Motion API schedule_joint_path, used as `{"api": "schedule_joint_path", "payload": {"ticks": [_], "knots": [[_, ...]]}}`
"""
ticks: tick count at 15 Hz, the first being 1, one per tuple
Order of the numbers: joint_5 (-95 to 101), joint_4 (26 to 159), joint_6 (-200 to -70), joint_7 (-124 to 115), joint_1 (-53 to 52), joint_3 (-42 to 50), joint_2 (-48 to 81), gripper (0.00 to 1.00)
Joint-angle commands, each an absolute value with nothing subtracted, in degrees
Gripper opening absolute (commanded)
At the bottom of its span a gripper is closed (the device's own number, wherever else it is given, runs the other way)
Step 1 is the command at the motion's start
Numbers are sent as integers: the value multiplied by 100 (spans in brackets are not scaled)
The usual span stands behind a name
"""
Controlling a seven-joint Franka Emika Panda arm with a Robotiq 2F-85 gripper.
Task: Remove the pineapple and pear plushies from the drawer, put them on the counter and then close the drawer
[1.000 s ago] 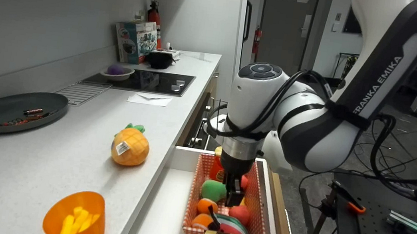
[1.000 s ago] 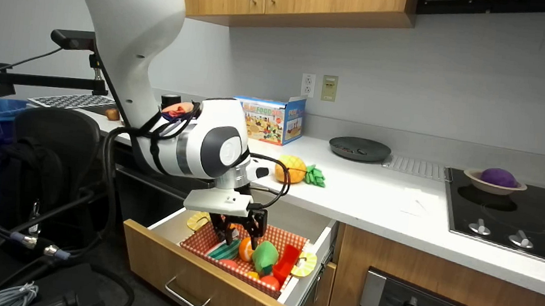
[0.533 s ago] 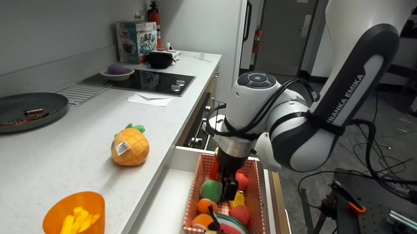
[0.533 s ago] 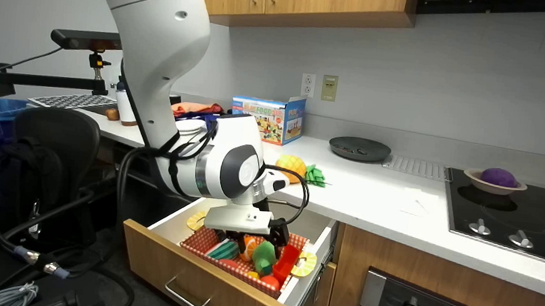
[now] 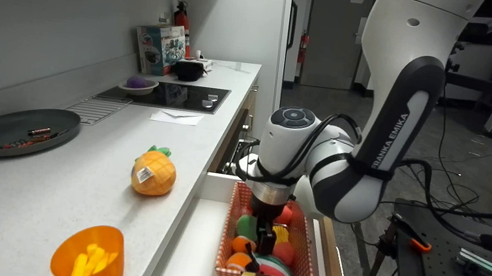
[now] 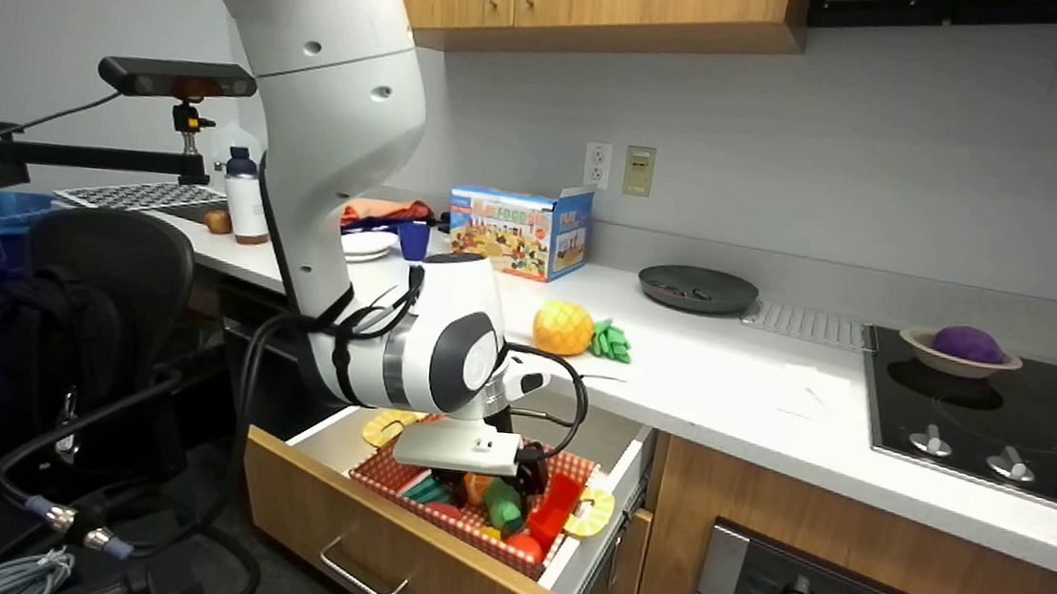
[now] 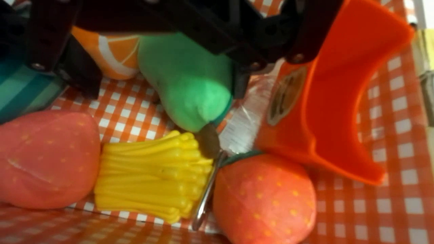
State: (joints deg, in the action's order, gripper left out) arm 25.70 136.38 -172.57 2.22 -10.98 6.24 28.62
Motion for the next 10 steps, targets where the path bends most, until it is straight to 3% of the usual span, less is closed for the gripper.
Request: {"api": "schedule_joint_path", "payload": {"ticks": [1,6,10], "knots": [[2444,13431,-17377,517,-1123,587,3106,68],[2549,13406,-17257,474,-1388,792,2962,27],[2508,13610,-16521,379,-1582,821,2391,1]]}}
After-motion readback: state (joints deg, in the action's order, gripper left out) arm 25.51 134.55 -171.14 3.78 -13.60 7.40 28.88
